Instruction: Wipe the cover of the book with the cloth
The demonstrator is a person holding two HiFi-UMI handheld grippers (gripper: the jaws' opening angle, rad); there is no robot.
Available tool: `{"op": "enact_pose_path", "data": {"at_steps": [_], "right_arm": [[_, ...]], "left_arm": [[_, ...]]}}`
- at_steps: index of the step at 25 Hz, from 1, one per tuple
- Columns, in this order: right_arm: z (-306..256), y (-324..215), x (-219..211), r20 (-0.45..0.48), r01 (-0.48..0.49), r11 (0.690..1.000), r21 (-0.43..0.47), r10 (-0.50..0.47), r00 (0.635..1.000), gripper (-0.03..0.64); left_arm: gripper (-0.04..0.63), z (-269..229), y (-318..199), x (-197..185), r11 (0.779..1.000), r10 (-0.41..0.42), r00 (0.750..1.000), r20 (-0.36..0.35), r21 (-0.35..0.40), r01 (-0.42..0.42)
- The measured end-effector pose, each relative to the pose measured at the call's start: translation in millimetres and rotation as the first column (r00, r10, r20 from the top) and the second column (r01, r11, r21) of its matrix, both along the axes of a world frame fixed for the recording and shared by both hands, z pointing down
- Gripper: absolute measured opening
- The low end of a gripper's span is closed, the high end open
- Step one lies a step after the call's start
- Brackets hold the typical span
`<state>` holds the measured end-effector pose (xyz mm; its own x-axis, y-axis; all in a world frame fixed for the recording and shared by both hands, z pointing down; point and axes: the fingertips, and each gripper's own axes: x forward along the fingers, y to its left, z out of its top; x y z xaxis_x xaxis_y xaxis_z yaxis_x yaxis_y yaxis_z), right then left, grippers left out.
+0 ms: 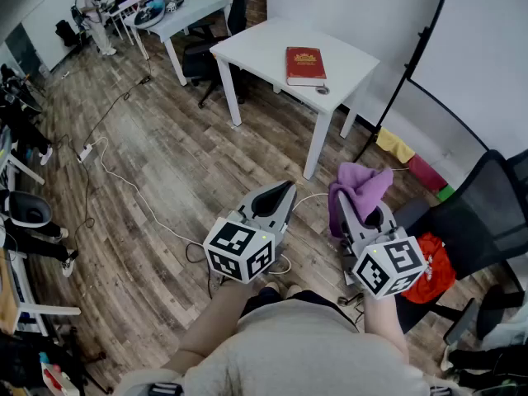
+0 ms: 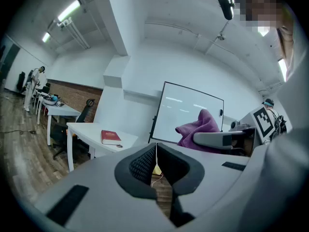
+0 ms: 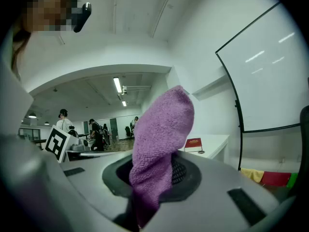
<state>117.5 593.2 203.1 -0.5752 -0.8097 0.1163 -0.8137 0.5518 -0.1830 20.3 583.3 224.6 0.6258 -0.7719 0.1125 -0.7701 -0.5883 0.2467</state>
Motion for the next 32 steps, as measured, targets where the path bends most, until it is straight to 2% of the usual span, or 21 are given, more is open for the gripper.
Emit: {"op": "enact_pose_path", "data": {"at_steps": [11, 15, 18, 21, 26, 32], "right_arm": [[7.9, -3.3, -16.2, -0.009, 0.011, 1.000, -0.005, -0.011, 1.000, 0.083], [2.9, -6.2, -21.6, 0.041, 0.013, 1.000, -0.001, -0.013, 0.999, 0.083], [9.2, -5.8, -27.2, -0.003, 0.024, 1.000, -0.015, -0.024, 1.000, 0.084], [16.2, -7.5, -30.6, -0.040, 0.019, 0.999, -0.032, -0.021, 0.999, 0.084], [25.8, -7.3, -39.8, -0.040, 0.005, 0.998, -0.065, -0.007, 0.999, 0.084], [39.1, -34.0, -41.5, -0.028, -0.014, 0.996, -0.084, 0.011, 1.000, 0.084]], "left_arm": [[0.023, 0.2, -3.4, -8.2, 1.000, -0.013, 1.000, 0.012, 0.022, 0.012], [0.023, -4.6, -8.7, -13.6, 0.999, 0.013, 1.000, 0.011, 0.043, -0.013], [0.023, -8.3, -10.7, -16.8, 0.998, 0.042, 0.999, -0.012, 0.055, -0.041], [0.023, -4.9, -14.0, -15.7, 0.997, 0.062, 0.998, -0.019, 0.044, -0.061], [0.023, 10.3, -13.9, -10.3, 0.996, 0.092, 0.996, -0.002, -0.005, -0.092], [0.024, 15.4, -42.4, -14.7, 0.995, 0.095, 0.995, 0.003, -0.001, -0.095]]}}
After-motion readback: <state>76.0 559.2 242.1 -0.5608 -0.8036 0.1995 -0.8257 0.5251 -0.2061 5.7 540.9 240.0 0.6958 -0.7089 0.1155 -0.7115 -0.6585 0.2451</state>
